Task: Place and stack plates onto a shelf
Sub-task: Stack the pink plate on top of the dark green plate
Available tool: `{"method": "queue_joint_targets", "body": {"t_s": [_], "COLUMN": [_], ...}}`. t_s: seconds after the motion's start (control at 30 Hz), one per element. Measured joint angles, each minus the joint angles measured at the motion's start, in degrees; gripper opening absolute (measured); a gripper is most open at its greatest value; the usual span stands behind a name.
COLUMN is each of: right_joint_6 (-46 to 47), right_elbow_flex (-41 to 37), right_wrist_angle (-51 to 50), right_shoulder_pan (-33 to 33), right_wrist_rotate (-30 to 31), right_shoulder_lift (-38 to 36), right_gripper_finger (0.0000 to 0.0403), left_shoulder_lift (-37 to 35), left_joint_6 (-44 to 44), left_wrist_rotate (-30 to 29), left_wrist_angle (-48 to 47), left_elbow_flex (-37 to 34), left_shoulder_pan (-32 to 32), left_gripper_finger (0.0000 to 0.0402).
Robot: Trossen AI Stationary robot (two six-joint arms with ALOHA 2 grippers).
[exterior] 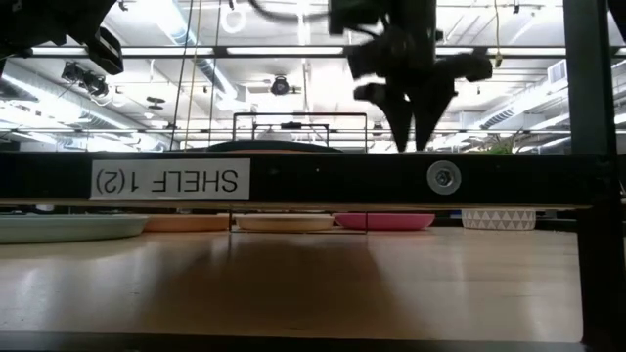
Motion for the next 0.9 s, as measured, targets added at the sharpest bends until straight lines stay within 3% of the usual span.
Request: {"method": "queue_joint_targets", "body": {"t_s": [0.23,0.63,0.77,0.9], "right_joint_6": [1.5,4.0,2.8,2.4], "right_elbow_flex": [-7.6,-31.2,-38.2,-42.3], "right_wrist_angle": [5.3,36.8,45.8,48.7], "right_shoulder_pan": [-2.0,-2.8,-6.1,-11.3], "right_wrist_rotate": [1.1,1.3,1.4,1.7], "right_shoulder_lift": [-2.0,-17.2,-20.6,-21.5], "right_gripper_finger": [0.0138,0.0096,0.0096,0.0096], "left_shoulder_lift": [0.0,0.0,0.0,0.0], "left_joint_6": [0.0,0.0,0.0,0.0], "left_wrist_rotate": [0.0,0.0,0.0,0.0], "left_wrist_angle": [0.0,0.0,0.0,0.0], "left_elbow_flex": [0.0,0.0,0.0,0.0], "left_shoulder_pan": [0.0,0.0,0.0,0.0], "left_gripper_finger": [0.0027,0.0027,0.0027,0.0027]}}
